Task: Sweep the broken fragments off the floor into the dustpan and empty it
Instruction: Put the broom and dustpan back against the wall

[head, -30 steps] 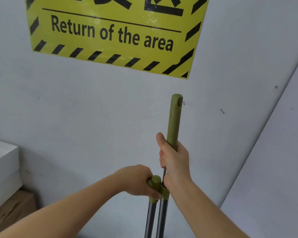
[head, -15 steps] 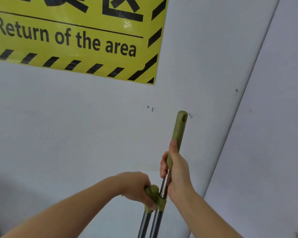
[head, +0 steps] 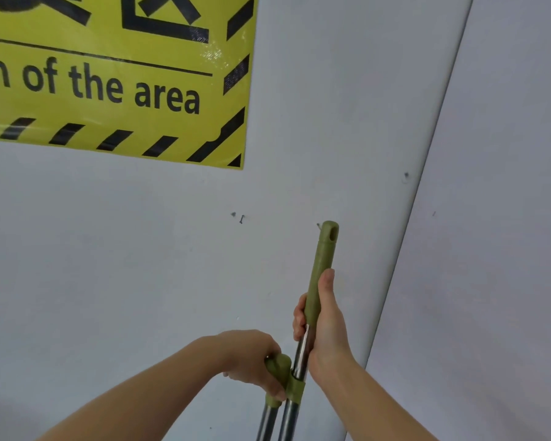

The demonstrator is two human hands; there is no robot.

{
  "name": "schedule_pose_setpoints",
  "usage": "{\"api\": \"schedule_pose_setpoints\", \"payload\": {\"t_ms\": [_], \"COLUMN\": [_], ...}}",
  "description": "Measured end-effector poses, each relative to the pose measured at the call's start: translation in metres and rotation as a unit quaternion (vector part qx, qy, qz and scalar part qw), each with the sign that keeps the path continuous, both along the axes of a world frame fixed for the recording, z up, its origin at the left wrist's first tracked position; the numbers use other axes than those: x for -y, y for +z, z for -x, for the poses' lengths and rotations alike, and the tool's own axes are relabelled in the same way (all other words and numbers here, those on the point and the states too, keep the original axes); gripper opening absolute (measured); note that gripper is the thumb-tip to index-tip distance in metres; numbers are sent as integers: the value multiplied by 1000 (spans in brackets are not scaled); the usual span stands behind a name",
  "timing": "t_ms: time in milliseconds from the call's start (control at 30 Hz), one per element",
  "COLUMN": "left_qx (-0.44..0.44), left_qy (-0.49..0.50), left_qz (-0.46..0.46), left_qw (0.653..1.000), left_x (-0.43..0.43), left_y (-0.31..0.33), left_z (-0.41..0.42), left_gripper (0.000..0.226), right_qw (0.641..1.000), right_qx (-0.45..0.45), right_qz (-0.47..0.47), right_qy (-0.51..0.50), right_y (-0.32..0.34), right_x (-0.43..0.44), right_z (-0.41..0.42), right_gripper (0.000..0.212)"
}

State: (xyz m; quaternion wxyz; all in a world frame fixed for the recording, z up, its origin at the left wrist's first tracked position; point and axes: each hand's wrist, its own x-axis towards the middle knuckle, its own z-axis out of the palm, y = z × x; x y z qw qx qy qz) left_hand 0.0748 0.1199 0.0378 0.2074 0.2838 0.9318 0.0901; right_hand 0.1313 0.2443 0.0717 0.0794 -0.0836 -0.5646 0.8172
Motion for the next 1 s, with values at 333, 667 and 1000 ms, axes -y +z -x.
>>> {"api": "schedule_pose_setpoints", "payload": {"t_ms": [333,667,1000], "left_qx": [39,5,15], "left_qy": [3,-2,0], "left_qz": [-43,-42,-53], "left_qw": [998,999,998], "left_x": [-26,-38,-38], "left_y": [-8,-19,-21], "left_z": [34,62,72], "left_gripper": [34,38,31], "right_qw": [999,998,998], "right_qx": [21,25,18], "right_qz": [-25,-53,-57], "right_qy": [-7,-36,-30], "right_y": [-10,-17,-18], "right_x": [-25,-33,-33], "right_z": [39,68,80], "right_gripper": [66,67,66]}}
